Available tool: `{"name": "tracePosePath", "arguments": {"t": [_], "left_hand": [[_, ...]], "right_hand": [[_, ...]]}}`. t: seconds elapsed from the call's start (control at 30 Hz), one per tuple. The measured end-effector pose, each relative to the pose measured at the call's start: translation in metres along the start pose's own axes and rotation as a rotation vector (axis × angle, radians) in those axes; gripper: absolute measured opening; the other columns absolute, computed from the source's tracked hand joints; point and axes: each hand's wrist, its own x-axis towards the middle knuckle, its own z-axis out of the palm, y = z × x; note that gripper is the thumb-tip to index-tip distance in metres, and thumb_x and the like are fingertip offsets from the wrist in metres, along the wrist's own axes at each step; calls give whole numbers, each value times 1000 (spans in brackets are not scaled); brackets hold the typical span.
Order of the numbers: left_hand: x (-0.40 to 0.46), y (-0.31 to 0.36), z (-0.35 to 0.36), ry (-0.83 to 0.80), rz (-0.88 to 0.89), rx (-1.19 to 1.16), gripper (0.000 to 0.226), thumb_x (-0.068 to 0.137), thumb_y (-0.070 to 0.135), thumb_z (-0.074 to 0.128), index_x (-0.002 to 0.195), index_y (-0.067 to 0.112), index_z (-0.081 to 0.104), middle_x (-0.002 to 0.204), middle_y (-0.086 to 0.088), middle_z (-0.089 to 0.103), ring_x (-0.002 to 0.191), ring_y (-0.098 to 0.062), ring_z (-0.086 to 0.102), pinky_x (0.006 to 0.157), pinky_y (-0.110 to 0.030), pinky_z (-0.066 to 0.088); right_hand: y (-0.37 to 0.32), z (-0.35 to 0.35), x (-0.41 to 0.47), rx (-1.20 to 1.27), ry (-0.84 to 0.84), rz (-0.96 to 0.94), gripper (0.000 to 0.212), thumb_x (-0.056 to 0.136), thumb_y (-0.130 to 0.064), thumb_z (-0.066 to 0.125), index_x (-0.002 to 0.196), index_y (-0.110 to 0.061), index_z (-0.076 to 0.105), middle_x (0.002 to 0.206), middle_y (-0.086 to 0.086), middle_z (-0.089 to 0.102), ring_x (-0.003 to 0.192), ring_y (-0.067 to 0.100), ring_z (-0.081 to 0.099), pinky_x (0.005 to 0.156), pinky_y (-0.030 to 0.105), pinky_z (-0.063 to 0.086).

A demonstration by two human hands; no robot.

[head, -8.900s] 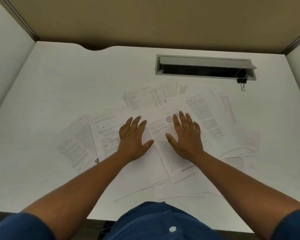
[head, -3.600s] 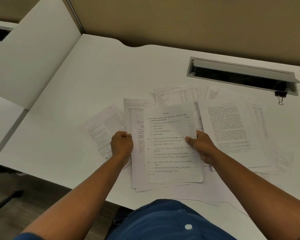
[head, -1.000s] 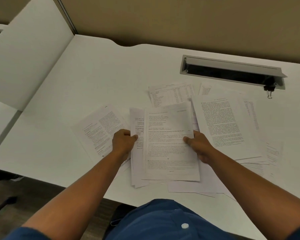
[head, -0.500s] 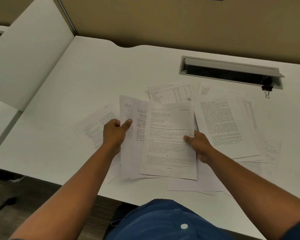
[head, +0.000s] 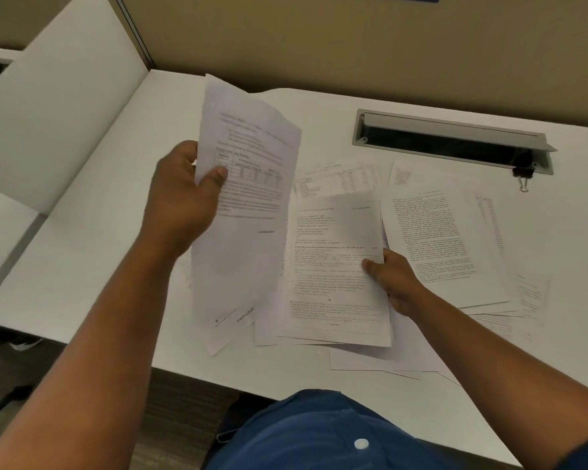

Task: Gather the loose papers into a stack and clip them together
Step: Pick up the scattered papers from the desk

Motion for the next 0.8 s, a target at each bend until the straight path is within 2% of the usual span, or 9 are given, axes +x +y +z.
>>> {"name": "tracePosePath", "arguments": {"t": [0.1,0.17,0.27,0.37,0.43,0.57,0.63,0.7,0.8], "left_hand": [[4,-3,-4,-46,-68,-139,20,99,25,65,118,20,64,110,8,73,88,-9,74,69,-24,60],[7,-15,3,-74,-107,-204,18,98,20,66,115,15,67,107,6,74,87,-9,75,70,-25,60],[4,-42,29,-125,-156,-170,16,95,18,69,108,10,70,102,-3,76,88,-19,74,75,-34,61],[-7,-68,60,-179,-252,-114,18,93,23,71,107,11,70,104,-4,75,90,-21,72,76,-33,58],[-15,-83,77,-199,-361,-170,23,93,24,72,111,11,70,108,-2,75,95,-22,73,83,-39,60],[-28,-100,97,-195,-487,-264,35,95,26,70,126,14,60,125,-2,68,110,-23,67,90,-41,58],[-31,-105,102,-207,-529,-328,40,94,29,70,129,19,52,128,0,64,111,-19,64,82,-35,58],[-34,-104,105,-253,-601,-425,39,97,22,67,131,21,47,124,3,65,106,-15,65,74,-31,58],[-37,-104,109,-323,-635,-511,45,97,13,67,137,18,48,130,0,66,113,-22,66,93,-46,58]], "right_hand": [[-7,0,-5,55,-27,-25,30,98,-12,64,127,-15,64,117,6,72,103,26,70,92,46,58],[-13,2,-9,96,-54,-27,28,97,-12,65,124,-16,65,116,7,74,102,28,72,91,48,59],[-19,6,-17,162,-110,-26,25,96,-12,66,120,-20,67,114,7,75,99,30,73,84,46,61],[-23,8,-26,201,-193,-40,33,94,-18,70,127,-17,66,116,9,75,103,32,73,85,47,61],[-25,10,-31,231,-246,-29,31,95,-16,67,126,-16,66,115,12,75,103,35,72,87,50,60],[-32,10,-42,274,-270,12,30,97,-5,60,122,-21,67,110,13,76,91,35,74,74,47,63],[-34,10,-46,280,-275,11,33,97,-1,57,121,-22,67,106,11,77,85,32,76,71,45,64],[-36,11,-49,290,-295,4,28,98,-4,57,115,-22,70,99,9,78,79,27,76,69,43,64],[-39,12,-55,304,-275,45,15,100,-21,59,102,-17,72,86,6,78,68,21,75,61,35,63]]}}
